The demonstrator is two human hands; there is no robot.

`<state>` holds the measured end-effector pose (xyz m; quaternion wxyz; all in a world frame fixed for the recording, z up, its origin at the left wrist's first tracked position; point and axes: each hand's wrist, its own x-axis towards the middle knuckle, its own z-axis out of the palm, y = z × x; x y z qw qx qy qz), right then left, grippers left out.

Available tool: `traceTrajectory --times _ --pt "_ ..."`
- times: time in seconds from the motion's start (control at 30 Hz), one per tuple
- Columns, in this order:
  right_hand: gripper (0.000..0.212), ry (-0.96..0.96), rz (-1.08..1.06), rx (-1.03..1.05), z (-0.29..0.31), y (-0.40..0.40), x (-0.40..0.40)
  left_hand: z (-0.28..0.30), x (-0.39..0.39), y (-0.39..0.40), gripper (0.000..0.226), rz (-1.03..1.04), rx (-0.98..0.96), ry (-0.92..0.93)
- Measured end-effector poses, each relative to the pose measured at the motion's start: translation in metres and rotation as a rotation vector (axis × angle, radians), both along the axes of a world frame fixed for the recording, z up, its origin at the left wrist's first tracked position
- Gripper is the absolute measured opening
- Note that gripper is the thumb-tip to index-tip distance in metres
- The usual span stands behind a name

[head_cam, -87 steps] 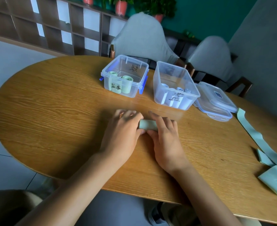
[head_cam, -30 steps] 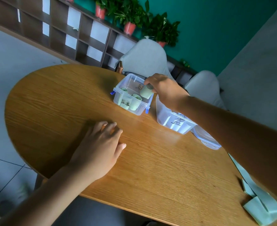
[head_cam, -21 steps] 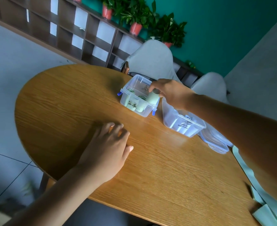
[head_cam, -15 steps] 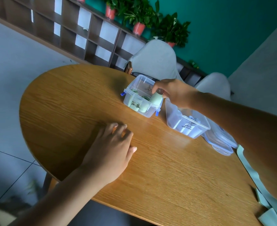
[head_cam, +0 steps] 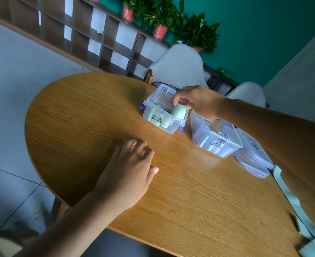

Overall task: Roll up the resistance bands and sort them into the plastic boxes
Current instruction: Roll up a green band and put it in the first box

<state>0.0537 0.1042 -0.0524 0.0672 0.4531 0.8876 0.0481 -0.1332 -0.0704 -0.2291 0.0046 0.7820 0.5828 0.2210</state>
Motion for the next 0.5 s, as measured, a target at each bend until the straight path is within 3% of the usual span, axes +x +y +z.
traceTrajectory --times 0.17,0.5 --pt "0.056 0.055 -0.007 0.065 0.012 0.014 0.005 0.0 0.001 -0.001 0.046 0.01 0.014 -0.004" --pt "0.062 -0.027 0.029 0.182 0.005 0.019 -0.026 -0.004 0.005 0.004 0.041 0.041 0.038 -0.036"
